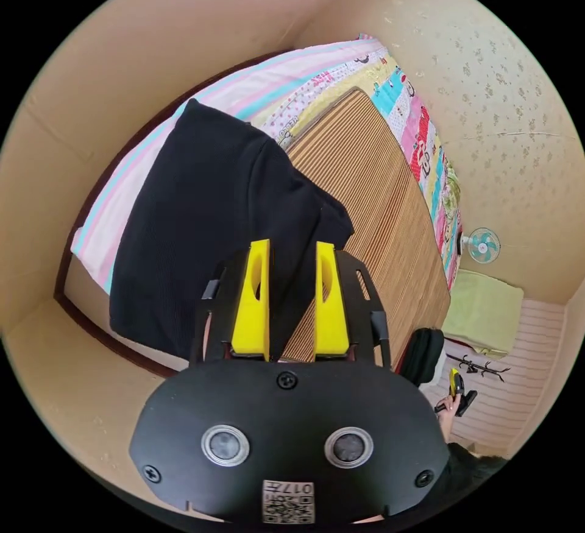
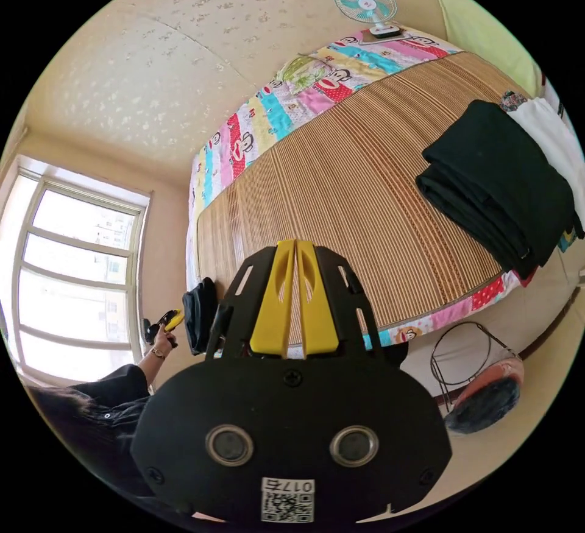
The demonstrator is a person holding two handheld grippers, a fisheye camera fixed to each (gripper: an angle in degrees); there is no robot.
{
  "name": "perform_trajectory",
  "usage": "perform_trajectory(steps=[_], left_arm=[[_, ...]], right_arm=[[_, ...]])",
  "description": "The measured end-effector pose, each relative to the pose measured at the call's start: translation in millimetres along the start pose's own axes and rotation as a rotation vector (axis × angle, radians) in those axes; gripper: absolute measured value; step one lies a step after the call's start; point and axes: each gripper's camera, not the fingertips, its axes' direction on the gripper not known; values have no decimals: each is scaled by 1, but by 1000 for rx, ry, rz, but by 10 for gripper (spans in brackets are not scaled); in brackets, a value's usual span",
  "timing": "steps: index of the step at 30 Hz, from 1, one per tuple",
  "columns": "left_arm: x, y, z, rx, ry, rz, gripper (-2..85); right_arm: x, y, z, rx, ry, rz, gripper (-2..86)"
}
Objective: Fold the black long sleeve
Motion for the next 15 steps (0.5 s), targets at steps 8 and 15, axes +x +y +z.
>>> perform_trajectory(steps=[8, 15], left_arm=[[9, 123, -35, 2, 578, -69, 16], [142, 286, -213, 158, 1100, 666, -4]], right_arm=[[7, 19, -64, 162, -213, -43, 4], [-29, -6, -103, 164, -511, -342, 8]])
